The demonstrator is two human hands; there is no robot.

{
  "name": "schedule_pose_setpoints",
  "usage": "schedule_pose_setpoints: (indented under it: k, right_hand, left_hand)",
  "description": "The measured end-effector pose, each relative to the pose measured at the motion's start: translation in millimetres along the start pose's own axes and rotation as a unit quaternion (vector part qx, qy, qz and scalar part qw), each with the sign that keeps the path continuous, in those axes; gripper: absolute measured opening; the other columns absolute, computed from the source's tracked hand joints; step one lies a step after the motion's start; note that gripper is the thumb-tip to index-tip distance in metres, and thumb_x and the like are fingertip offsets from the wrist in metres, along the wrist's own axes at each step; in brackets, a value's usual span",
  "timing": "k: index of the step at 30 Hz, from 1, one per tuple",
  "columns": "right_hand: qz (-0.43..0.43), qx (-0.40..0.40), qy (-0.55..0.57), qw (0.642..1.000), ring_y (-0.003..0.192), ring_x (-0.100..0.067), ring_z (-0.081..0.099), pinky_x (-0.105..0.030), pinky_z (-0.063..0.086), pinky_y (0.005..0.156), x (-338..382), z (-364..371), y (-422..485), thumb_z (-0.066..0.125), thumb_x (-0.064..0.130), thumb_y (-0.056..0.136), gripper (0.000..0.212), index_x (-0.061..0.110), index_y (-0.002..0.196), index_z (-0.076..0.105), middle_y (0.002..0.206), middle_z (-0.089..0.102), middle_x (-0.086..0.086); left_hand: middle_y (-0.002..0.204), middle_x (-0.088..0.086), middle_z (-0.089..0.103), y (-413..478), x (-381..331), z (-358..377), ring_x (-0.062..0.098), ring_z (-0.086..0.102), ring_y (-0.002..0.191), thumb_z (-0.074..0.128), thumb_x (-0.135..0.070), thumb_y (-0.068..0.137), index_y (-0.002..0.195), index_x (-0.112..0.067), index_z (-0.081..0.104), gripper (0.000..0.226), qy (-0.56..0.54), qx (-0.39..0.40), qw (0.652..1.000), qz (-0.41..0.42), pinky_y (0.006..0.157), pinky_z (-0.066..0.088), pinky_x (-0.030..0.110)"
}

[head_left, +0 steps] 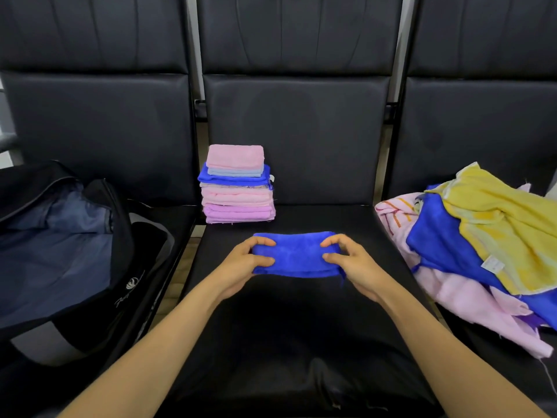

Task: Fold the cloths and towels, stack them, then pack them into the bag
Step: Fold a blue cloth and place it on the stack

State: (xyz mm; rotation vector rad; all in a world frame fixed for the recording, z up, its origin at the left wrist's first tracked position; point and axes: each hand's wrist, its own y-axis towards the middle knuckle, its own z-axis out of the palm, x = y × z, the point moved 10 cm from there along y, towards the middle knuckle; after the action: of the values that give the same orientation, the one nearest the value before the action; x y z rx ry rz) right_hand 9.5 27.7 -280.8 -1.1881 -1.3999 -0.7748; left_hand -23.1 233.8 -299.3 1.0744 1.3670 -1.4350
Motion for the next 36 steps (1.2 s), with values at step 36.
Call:
schedule_pose_setpoints:
  k: [36]
  right_hand:
    - [-0.126, -0.076, -0.043, 0.988, 0.103, -0.009, 0.054, -0.015, 0.045, 0.063, 165, 67, 225, 0.051, 0.020, 0.098, 0.032, 0.023, 0.129, 0.053, 0.140, 0.044, -0.001]
  left_hand:
    - [0.112, -0.002, 0.054, 118, -188, -197, 0.001, 0.051, 0.082, 0.057, -0.001, 0.089, 0.111, -0.017, 0.066, 0.029, 0.104, -0.298, 0.933, 0.175, 0.058, 0.044, 0.012]
